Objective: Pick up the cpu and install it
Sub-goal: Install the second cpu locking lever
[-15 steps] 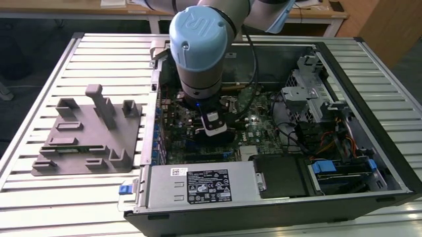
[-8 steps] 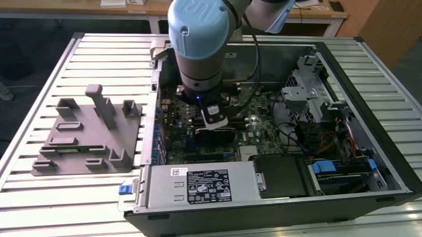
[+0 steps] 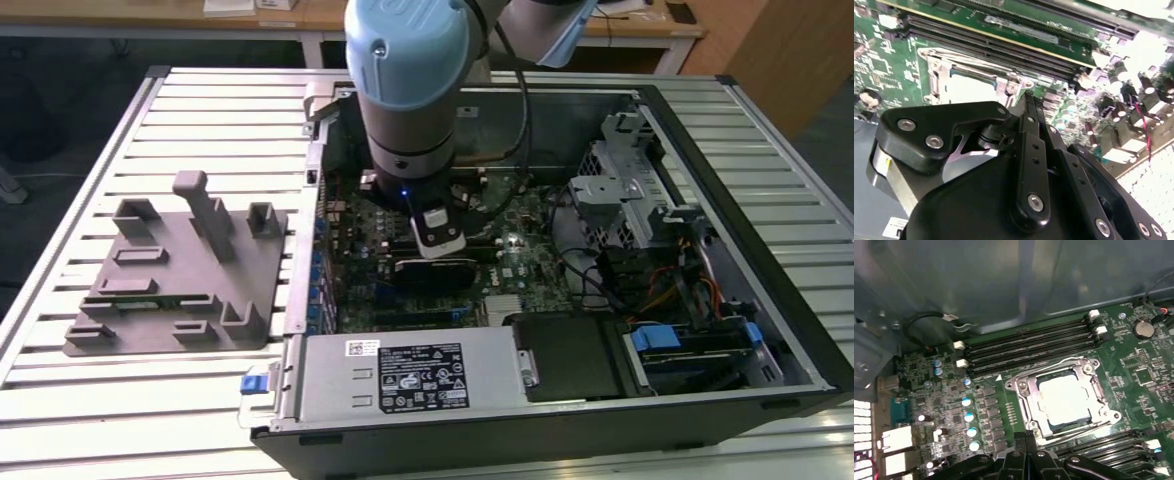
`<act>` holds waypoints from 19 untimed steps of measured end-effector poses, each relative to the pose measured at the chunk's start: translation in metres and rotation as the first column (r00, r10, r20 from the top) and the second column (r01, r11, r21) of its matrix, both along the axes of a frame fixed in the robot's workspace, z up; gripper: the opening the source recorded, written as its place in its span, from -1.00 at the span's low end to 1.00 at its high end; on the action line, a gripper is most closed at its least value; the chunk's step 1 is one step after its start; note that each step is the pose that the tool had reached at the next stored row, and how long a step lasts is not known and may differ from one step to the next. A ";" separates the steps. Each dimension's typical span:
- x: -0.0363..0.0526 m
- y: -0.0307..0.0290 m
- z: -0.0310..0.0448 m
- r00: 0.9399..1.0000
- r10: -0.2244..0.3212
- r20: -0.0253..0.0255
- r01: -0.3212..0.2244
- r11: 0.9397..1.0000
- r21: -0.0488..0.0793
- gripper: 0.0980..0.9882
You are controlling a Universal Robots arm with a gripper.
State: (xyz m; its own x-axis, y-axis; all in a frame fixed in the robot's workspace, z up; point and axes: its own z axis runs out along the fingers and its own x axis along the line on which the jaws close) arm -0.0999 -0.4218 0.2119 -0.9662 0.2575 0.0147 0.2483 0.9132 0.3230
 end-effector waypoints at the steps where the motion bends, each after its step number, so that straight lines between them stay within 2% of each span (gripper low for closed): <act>1: 0.0020 0.0005 0.0000 1.000 -0.001 0.000 0.001 1.000 -0.003 -0.98; 6: 0.0120 0.0026 -0.0001 1.000 -0.008 0.000 0.008 1.000 -0.022 -0.98; 10: 0.0190 0.0056 -0.0004 1.000 -0.009 0.000 0.009 0.999 -0.045 -0.98; 13: 0.0235 0.0124 -0.0008 1.000 -0.009 0.000 0.009 0.999 -0.054 -0.98; 19: 0.0309 0.0305 -0.0022 1.000 -0.009 0.001 0.009 0.997 -0.073 -0.98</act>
